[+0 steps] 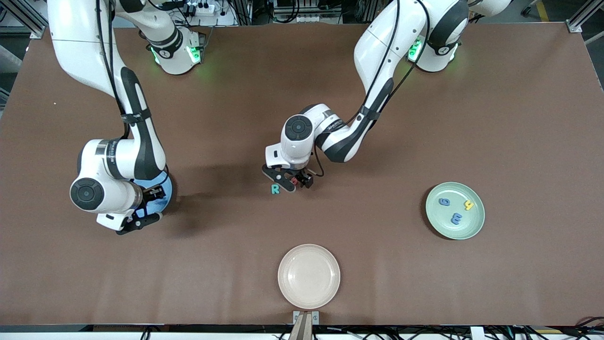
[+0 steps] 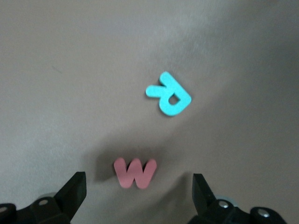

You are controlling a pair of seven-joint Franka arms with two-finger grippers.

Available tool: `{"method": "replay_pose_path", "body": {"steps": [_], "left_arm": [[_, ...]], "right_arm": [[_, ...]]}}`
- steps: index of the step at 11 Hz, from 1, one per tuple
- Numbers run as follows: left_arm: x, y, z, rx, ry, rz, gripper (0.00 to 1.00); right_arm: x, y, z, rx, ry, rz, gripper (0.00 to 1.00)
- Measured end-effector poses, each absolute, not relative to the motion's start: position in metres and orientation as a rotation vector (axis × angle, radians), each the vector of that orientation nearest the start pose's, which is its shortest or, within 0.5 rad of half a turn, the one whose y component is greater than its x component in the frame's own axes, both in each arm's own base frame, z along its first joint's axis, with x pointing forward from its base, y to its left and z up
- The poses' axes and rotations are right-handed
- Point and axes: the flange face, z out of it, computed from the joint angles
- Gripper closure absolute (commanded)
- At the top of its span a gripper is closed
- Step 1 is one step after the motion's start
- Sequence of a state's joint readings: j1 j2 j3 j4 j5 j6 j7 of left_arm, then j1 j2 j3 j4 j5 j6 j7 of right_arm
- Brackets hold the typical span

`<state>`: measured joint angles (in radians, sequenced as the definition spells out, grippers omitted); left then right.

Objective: Sort uppercase to blue plate, lowercase to green plate
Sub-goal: 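Lower the left gripper onto the pink W and grasp it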

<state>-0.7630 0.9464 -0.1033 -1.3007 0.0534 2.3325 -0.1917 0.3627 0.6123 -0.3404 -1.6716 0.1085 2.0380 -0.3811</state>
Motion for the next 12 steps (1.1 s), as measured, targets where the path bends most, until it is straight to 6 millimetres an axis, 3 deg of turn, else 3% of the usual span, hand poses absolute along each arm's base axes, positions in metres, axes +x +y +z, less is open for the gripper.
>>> {"method": "replay_pose_path", "body": {"steps": [6, 12], "left_arm": [[0.512, -0.561, 0.192, -3.053, 1.087, -0.024, 0.02], [0.525, -0.555, 0.181, -3.045, 1.097, -0.021, 0.14]], "right_arm": [[0.663, 0.041, 0.261, -3.098, -0.517, 0.266, 0.00], [0.669, 0.043, 0.270, -3.098, -0.516, 0.222, 0.00]]}}
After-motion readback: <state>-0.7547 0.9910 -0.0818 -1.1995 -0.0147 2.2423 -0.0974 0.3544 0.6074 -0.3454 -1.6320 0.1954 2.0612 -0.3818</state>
